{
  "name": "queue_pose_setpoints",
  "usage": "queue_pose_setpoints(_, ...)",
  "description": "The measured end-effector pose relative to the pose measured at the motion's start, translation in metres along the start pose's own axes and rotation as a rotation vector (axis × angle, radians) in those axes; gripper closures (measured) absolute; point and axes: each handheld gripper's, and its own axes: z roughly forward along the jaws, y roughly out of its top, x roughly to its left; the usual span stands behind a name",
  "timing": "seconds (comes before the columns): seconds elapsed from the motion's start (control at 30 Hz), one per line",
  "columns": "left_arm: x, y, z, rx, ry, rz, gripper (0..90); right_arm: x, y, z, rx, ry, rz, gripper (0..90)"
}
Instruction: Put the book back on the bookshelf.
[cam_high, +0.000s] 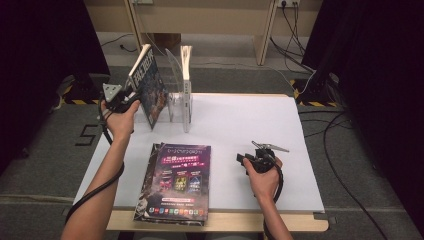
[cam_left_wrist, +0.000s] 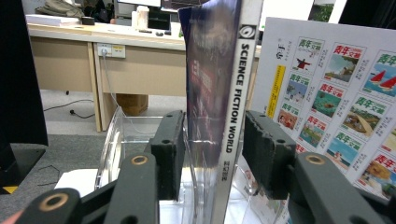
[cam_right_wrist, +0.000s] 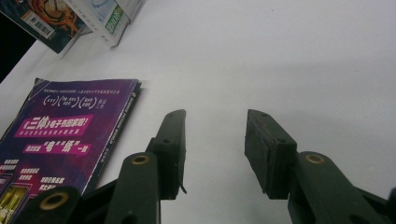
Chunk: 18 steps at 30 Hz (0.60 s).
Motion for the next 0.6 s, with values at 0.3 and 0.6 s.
queue_pose_setpoints(0.3,-0.002,0.001,-0.011,0.007,-0.012,-0.004,55.6,0.001,0.001,-0.001,-0.005,-0.001,-0.006,58.7)
queue_pose_setpoints(0.6,-0.005,-0.003,-0.022,0.025,-0.034,0.009,53.0,0.001,0.001,-0.001,-0.001,0.0,-0.001,58.7)
